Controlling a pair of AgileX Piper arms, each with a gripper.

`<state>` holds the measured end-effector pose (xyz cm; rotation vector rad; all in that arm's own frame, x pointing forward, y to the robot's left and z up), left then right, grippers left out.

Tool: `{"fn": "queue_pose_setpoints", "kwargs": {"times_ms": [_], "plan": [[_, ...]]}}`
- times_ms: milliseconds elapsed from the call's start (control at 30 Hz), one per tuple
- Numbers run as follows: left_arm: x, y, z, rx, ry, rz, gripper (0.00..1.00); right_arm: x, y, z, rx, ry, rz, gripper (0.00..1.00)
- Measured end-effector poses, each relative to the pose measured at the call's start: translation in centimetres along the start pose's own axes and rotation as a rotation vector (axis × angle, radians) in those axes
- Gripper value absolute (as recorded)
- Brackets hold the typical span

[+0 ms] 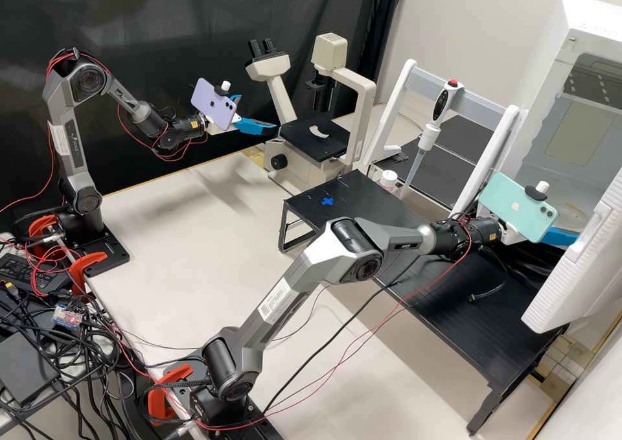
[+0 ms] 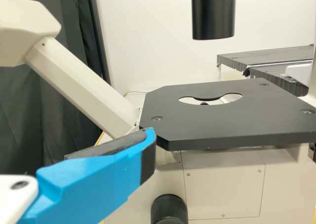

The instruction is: Move the petri dish to the incubator

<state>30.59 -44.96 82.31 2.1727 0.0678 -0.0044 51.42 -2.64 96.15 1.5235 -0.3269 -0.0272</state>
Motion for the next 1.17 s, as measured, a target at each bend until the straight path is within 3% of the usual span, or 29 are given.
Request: {"fn": "queue_pose_setpoints", "kwargs": {"times_ms": [400, 533, 700, 767, 967, 1167], "plan": [[0.0, 0.0, 0.0, 0.000, 0.000, 0.000, 1.00, -8.0, 2.0, 3.1, 0.051, 0.009, 0.093, 1.00], [0.0, 0.0, 0.0, 0.000, 0.000, 0.000, 1.00, -13.2, 1.8, 3.9, 0.059, 0.064, 0.138, 1.00], [0.0, 0.0, 0.0, 0.000, 0.000, 0.000, 1.00, -19.3, 1.3, 3.3, 0.060, 0.219, 0.184, 1.00], [0.0, 0.0, 0.0, 0.000, 0.000, 0.000, 1.00, -22.7, 0.6, 2.9, 0.055, 0.282, 0.165, 1.00], [0.0, 0.0, 0.0, 0.000, 0.000, 0.000, 1.00, -30.2, -1.2, 2.4, 0.056, 0.331, 0.105, 1.00], [0.0, 0.0, 0.0, 0.000, 0.000, 0.000, 1.00, -36.4, -3.6, 1.9, 0.152, 0.389, 0.049, 1.00]]}}
